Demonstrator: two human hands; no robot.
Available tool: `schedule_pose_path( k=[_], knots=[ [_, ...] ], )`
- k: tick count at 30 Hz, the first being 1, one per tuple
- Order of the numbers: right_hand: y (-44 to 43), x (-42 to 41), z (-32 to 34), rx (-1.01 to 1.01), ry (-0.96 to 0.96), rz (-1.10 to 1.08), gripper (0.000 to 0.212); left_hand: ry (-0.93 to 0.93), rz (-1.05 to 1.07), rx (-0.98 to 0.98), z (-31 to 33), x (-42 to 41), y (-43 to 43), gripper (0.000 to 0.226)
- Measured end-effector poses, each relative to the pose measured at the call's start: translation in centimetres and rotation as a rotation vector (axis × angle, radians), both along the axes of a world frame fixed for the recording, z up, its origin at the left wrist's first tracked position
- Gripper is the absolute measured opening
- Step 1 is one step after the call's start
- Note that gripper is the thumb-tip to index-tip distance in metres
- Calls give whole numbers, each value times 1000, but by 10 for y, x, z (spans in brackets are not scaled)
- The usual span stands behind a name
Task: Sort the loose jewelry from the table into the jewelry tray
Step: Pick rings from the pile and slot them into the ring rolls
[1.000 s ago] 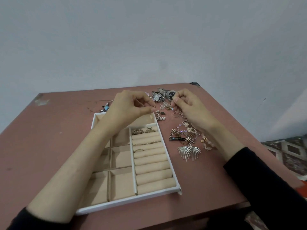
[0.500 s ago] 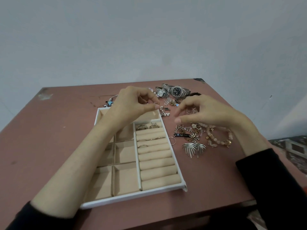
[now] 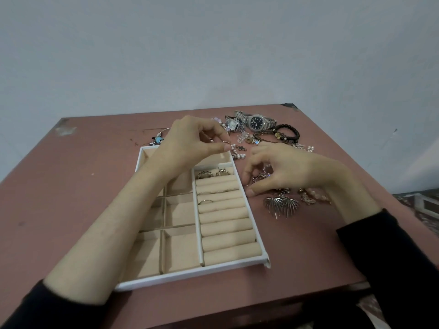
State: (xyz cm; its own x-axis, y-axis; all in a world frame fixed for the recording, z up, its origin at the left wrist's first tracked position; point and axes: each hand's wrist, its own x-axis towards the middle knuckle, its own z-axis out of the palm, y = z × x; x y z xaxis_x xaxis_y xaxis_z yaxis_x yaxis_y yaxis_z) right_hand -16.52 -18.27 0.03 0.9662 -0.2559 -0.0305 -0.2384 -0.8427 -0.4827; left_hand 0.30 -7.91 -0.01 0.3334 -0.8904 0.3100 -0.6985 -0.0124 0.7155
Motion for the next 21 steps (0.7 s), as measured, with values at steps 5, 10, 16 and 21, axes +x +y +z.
schedule_pose_path(
  k=[5,10,16,21],
  knots=[
    [-1,4,-5,-77,-48,-42,20,6,5,1,-2,1,-1,8],
    [-6,9,-12,-166,-120,-92,14,7,3,8,0,0,0,8],
    [-11,9,-12,-154,-143,-184,19,14,6,11,0,-1,0,7],
    [-10,12,-12,-62,-125,-194,12,24,0,9,0,-1,1,8]
  ],
)
